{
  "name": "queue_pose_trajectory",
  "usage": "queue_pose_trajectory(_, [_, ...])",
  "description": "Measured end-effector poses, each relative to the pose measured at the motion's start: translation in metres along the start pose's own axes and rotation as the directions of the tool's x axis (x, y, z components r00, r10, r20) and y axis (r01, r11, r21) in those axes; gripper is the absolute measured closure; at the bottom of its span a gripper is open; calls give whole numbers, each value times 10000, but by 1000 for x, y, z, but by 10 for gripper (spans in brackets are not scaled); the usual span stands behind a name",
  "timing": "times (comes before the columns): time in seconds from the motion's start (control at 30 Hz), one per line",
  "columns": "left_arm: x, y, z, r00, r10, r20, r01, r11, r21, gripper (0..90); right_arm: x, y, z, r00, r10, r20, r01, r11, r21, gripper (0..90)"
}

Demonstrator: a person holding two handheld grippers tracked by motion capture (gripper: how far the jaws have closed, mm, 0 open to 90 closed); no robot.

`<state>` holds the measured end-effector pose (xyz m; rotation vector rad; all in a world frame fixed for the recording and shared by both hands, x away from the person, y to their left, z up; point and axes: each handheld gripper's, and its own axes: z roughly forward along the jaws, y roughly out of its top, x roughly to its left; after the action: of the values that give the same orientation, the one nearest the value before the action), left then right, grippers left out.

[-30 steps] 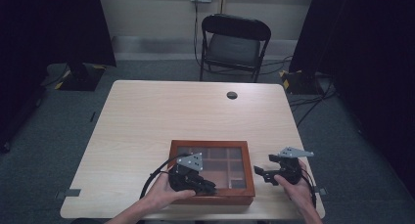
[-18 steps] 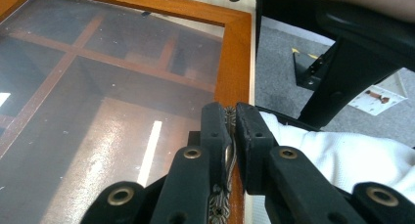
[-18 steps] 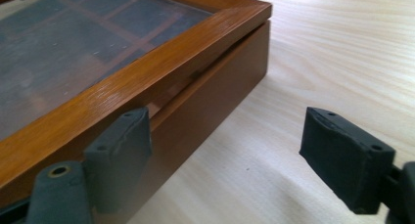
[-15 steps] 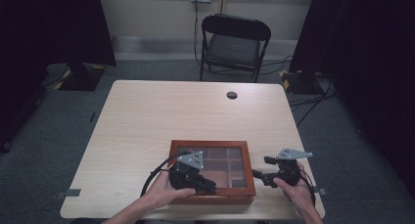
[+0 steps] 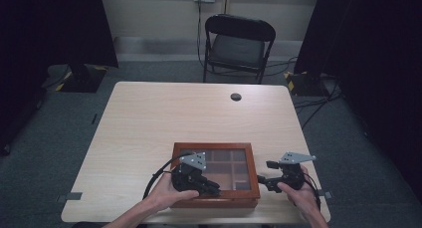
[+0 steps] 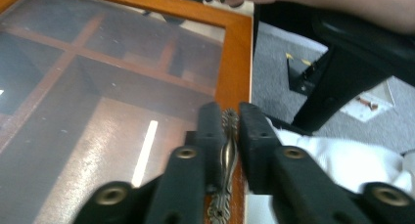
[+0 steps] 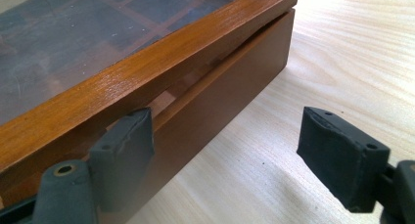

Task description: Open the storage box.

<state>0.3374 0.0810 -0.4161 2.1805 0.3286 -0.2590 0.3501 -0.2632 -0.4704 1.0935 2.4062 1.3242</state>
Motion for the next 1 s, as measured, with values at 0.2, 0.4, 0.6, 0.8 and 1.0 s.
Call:
queue_pose_trajectory(0.2, [-1,-1,-6,9993,74,-367,-75,10000,-26,444,0,0,-1,10000,43,-21,-43,9999,-95,202])
queue_pose_trajectory(0.4, [-2,-7,-21,9987,-85,-505,53,9979,-639,362,-1,1,-3,9998,166,-97,-169,9993,-320,201])
queue_pose_trajectory(0.6, [2,-17,-41,9967,-232,-777,152,9946,-1023,309,-1,2,-4,9997,212,-99,-217,9987,-458,201])
queue_pose_trajectory(0.8, [2,-24,-50,9966,-253,-778,162,9932,-1150,293,-1,3,-4,9997,211,-104,-215,9988,-441,201])
queue_pose_trajectory(1.0, [-1,-32,-60,9937,-237,-1093,70,9886,-1501,249,0,4,-6,9997,238,-52,-240,9981,-573,201])
